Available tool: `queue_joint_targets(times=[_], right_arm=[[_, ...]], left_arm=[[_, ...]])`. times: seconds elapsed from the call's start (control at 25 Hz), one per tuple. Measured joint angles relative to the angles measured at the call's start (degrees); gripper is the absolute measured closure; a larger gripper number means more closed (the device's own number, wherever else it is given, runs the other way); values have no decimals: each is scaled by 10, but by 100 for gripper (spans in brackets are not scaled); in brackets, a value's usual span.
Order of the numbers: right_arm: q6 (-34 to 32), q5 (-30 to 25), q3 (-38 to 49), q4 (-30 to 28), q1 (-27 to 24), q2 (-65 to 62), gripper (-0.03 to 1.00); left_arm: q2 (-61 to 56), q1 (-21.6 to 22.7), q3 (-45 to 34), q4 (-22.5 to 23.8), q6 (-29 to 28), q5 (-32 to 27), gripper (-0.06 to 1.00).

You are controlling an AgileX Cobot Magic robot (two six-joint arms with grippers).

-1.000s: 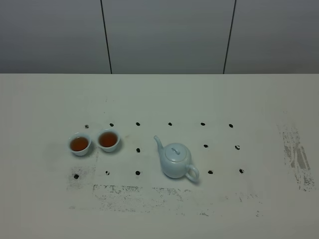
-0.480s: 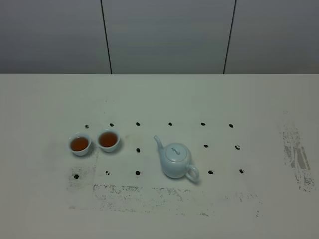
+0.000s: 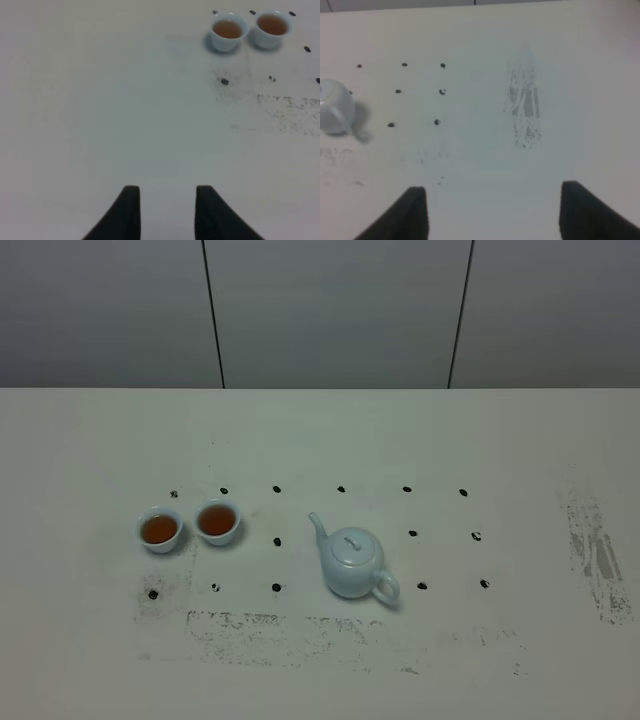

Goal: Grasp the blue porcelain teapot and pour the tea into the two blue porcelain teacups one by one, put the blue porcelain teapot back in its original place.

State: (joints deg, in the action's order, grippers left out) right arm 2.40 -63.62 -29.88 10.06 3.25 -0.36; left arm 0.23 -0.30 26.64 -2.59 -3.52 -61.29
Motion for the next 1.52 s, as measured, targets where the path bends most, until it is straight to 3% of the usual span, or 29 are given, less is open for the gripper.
queue_joint_targets(times=[1.52], right_arm=[[-1, 0, 0, 1, 0, 0, 43]], left_arm=[[0, 0, 0, 0, 0, 0, 65]])
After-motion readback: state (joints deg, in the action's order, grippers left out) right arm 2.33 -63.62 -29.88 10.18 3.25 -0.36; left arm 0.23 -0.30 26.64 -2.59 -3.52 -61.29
